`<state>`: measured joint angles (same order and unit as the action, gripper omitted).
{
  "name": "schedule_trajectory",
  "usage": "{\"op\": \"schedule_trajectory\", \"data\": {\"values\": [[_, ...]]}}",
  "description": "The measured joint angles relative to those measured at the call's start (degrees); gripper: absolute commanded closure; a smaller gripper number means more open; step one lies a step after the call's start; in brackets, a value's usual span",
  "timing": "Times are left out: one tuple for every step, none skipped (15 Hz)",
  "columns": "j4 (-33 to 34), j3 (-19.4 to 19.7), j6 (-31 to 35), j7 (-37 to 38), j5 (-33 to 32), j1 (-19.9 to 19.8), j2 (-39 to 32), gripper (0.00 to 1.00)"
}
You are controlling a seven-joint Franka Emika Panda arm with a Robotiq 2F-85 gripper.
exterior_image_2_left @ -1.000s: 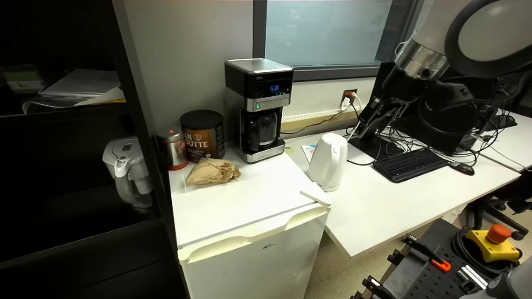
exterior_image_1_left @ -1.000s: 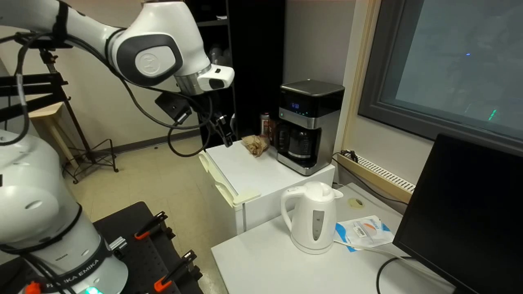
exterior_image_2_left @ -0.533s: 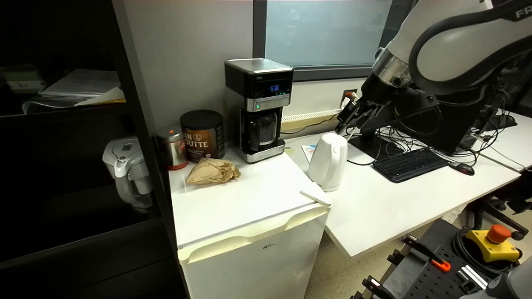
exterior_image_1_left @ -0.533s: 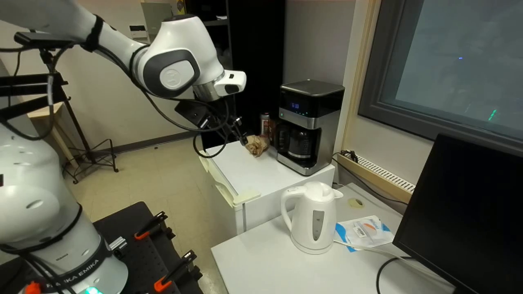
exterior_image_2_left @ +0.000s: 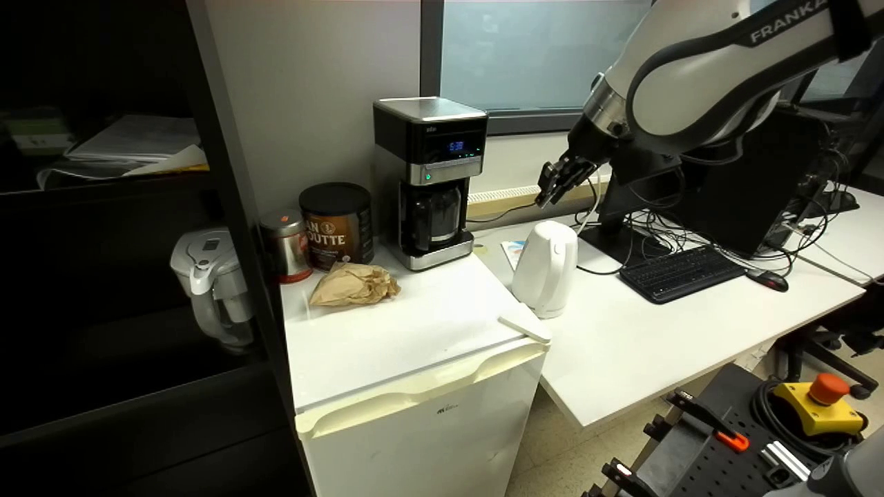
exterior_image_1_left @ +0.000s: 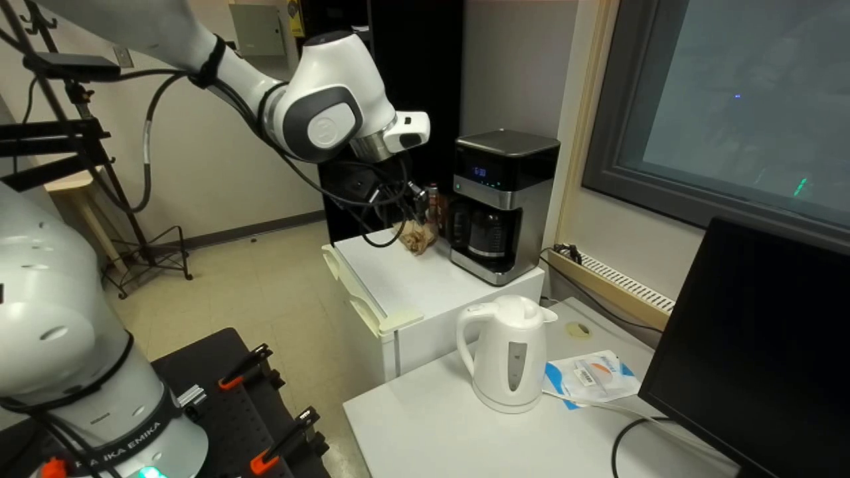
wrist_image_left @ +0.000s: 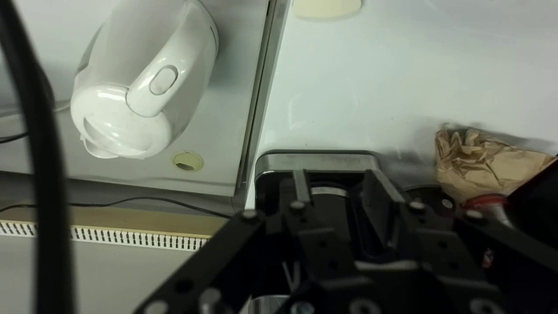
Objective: Press a button on the coffeemaker
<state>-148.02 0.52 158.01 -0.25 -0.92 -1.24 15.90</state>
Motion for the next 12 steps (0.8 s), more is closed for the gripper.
{"op": "schedule_trajectory", "data": {"values": [[1.16, 0.02, 0.72, -0.01, -0.45, -0.23, -1.47, 0.99], [2.38, 0.09, 1.42, -0.01, -0.86, -0.42, -2.94, 1.0], [3.66, 0.17, 1.97, -0.04, -1.14, -0.59, -4.42, 1.0], [5.01, 0.27, 2.4, -0.08, -1.36, -0.73, -5.9, 1.0], [6.39, 0.39, 2.76, -0.17, -1.43, -0.82, -7.38, 1.0], [7.82, 0.56, 3.09, -0.42, -1.43, -0.83, -8.86, 1.0], [9.24, 0.7, 3.46, -0.86, -1.43, -0.83, -10.33, 1.0], [10.69, 0.82, 3.87, -1.2, -1.43, -0.85, -11.77, 1.0], [12.17, 0.91, 4.18, -1.56, -1.39, -0.85, -13.21, 1.0], [13.64, 1.0, 4.48, -1.99, -1.31, -0.85, -14.6, 1.0], [15.15, 1.06, 4.78, -2.35, -1.12, -0.86, -16.02, 1.0], [16.61, 1.07, 5.01, -2.77, -0.83, -0.87, -17.36, 1.0]]}}
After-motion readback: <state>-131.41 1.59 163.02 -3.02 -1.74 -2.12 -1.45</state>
